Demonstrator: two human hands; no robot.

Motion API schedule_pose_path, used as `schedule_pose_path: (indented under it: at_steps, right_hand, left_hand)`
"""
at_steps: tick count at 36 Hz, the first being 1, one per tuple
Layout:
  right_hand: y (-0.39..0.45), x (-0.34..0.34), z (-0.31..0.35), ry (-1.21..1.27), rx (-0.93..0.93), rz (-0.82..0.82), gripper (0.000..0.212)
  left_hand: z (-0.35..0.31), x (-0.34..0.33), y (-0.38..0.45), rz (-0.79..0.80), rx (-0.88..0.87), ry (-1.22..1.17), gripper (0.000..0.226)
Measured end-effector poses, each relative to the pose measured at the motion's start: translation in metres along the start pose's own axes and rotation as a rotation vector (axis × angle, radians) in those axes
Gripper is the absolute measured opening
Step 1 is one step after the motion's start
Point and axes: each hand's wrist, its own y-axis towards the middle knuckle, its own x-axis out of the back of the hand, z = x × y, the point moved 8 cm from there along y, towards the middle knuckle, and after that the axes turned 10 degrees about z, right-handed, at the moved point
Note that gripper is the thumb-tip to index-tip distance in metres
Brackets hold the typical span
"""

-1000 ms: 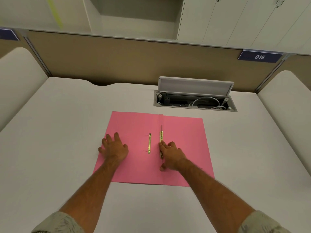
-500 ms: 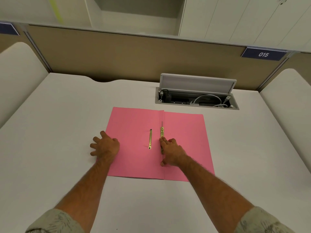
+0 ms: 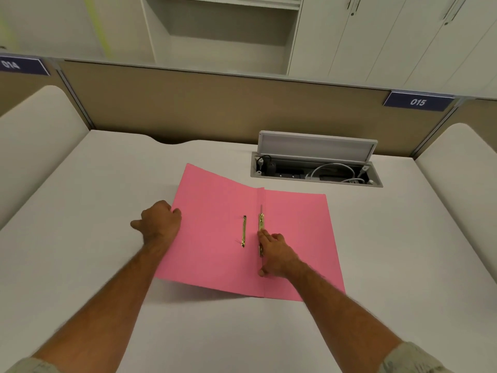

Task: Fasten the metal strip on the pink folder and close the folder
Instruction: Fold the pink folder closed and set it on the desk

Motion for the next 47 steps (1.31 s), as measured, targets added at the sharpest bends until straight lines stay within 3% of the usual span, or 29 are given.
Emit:
schedule_pose_path:
  at_steps: [8,15,20,32,40,47]
  right_hand:
    - [-0.007,0.011,0.001,0.154,0.034,-0.027,0.128]
    - [-0.023,0.056,0.0,0.219,0.029,-0.277,0.087]
    - [-0.036,0.088,-0.007,0.217,0.015,-0.46,0.074]
    - [-0.074,0.142,-0.035,0.209,-0.018,-0.714,0.056]
    - [-0.108,0.18,-0.054,0.506,0.031,-0.841,0.029]
    - [-0.124,0.196,-0.065,0.677,0.077,-0.86,0.027]
  left_hand:
    - [-0.048,0.044,-0.028,-0.068,-0.243,-0.236,0.022]
    - [-0.089,0.053,-0.05,-0.096,-0.355,-0.319,0.025]
    - [-0.121,0.052,-0.067,-0.096,-0.413,-0.352,0.028]
    - [-0.186,0.019,-0.096,0.056,-0.496,-0.482,0.019]
    - [-0.226,-0.017,-0.118,0.148,-0.515,-0.504,0.015]
    - [-0.254,-0.053,-0.138,0.233,-0.561,-0.467,0.025]
